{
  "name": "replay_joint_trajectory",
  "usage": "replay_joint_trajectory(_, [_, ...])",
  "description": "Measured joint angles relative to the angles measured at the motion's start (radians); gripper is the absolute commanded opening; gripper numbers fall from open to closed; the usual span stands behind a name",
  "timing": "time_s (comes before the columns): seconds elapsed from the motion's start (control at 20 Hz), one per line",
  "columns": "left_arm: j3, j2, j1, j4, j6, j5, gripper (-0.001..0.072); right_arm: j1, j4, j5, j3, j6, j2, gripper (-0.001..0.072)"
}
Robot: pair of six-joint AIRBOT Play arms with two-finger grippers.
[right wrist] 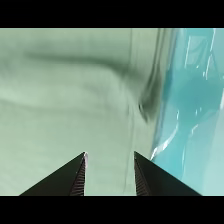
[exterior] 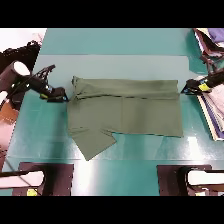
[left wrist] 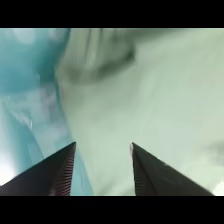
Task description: Fold the shirts.
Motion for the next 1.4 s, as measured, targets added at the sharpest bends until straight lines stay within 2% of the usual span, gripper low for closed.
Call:
replay_joint_trajectory(0.25, [-0.384,0.276,-0.003,-0.040,-0.051,-0.013,0.0419,-0.016,0.003,-0.046,-0.182,-0.008,0.162,0.0347])
replay_joint_trajectory(0.4, [-0.594,0.394,-0.003,-0.126,-0.061,0.039,0.0418,-0.019,0.005,-0.081,-0.264,-0.011,0.226,0.0347])
replay_joint_trajectory(0.75, [-0.777,0.470,-0.013,-0.319,-0.005,0.225,0.0416,-0.019,0.005,-0.092,-0.332,-0.015,0.290,0.0347])
replay_joint_trajectory(0.8, [-0.784,0.472,-0.029,-0.333,0.000,0.245,0.0344,-0.019,0.005,-0.085,-0.334,-0.015,0.293,0.0347])
replay_joint_trajectory(0.85, [-0.789,0.474,-0.051,-0.342,0.005,0.267,0.0073,-0.019,0.005,-0.071,-0.335,-0.015,0.295,0.0347])
replay_joint_trajectory(0.9, [-0.792,0.475,-0.072,-0.348,0.007,0.284,0.0036,-0.023,0.005,-0.053,-0.336,-0.015,0.297,0.0347])
replay_joint_trajectory(1.05, [-0.797,0.478,-0.127,-0.365,0.011,0.296,0.0028,-0.060,0.002,0.008,-0.343,-0.017,0.299,0.0348])
replay_joint_trajectory(1.1, [-0.797,0.478,-0.137,-0.368,0.013,0.297,0.0026,-0.082,0.001,0.026,-0.352,-0.018,0.300,0.0370])
replay_joint_trajectory(1.15, [-0.798,0.478,-0.144,-0.371,0.013,0.294,0.0026,-0.108,-0.001,0.040,-0.369,-0.018,0.300,0.0520])
replay_joint_trajectory(1.2, [-0.798,0.478,-0.150,-0.373,0.014,0.291,0.0026,-0.140,-0.001,0.055,-0.397,-0.018,0.301,0.0568])
replay_joint_trajectory(1.4, [-0.799,0.478,-0.159,-0.380,0.015,0.286,0.0027,-0.258,0.000,0.065,-0.564,-0.018,0.301,0.0553])
